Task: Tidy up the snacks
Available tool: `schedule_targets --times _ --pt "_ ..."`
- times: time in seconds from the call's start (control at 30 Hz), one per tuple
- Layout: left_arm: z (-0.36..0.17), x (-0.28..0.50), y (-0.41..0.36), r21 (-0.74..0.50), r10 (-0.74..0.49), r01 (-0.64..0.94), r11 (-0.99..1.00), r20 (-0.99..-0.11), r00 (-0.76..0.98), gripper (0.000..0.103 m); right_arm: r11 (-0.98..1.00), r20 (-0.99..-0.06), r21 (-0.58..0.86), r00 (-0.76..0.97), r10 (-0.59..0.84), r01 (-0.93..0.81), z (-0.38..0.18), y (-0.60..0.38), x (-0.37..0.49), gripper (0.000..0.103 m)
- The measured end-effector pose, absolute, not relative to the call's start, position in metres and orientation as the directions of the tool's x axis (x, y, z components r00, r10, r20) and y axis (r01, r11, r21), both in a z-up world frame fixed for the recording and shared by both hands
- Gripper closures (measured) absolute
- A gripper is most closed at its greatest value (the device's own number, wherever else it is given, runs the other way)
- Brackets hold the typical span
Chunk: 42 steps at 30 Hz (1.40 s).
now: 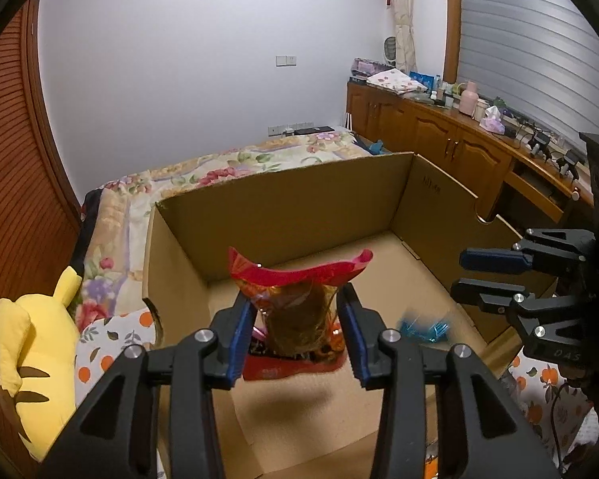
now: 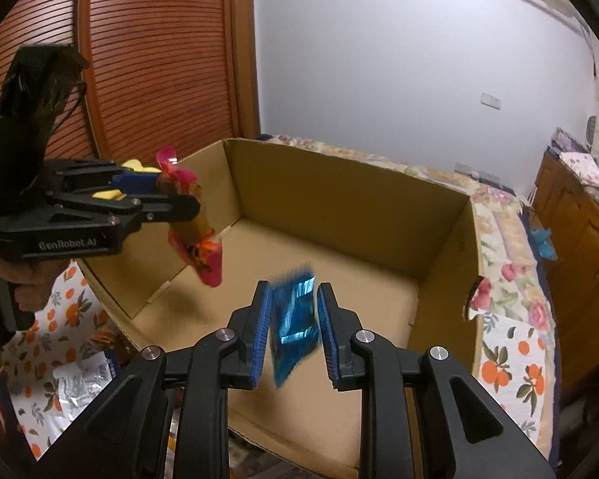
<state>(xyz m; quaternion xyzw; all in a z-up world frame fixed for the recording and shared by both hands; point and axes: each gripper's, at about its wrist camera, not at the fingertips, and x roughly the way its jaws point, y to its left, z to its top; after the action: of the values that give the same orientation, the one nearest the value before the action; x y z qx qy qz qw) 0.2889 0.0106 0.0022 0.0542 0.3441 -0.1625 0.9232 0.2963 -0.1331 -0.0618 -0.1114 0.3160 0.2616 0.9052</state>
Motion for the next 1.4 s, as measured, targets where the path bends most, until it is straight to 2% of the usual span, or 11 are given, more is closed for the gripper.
schedule_targets --times 0.13,0.3,0.4,0.83,1.07,1.4 --pt "0.003 0.288 0.013 -0.025 -0.273 0.340 0.940 -0.652 0.708 0.051 0.848 -0.633 -0.048 0.673 0.383 -0.528 -0.063 -0.132 0.296 0.065" --pt "0.003 0.287 0.012 -0.035 -0.276 0.339 0.940 -0.660 0.699 0.044 0.854 -0.629 -0.042 0.678 0.381 -0.519 -0.060 -0.135 0.288 0.063" --pt "0.004 0.284 0.011 -0.048 -0.288 0.339 0.940 -0.646 0.707 0.030 0.854 -0.621 -0.039 0.682 0.386 -0.518 -0.056 -0.137 0.279 0.061" --pt "0.020 0.238 0.015 -0.025 -0.286 0.340 0.940 -0.601 0.746 0.028 0.849 -0.608 -0.026 0.682 0.406 -0.528 -0.047 -0.139 0.234 0.058" --pt "0.022 0.187 0.020 -0.028 -0.306 0.357 0.934 -0.579 0.756 0.027 0.847 -0.602 -0.004 0.677 0.422 -0.532 -0.051 -0.143 0.200 0.050" --pt "-0.003 0.134 0.027 -0.052 -0.327 0.369 0.928 -0.591 0.738 0.026 0.857 -0.673 0.031 0.623 0.399 -0.515 -0.094 -0.146 0.176 0.045"
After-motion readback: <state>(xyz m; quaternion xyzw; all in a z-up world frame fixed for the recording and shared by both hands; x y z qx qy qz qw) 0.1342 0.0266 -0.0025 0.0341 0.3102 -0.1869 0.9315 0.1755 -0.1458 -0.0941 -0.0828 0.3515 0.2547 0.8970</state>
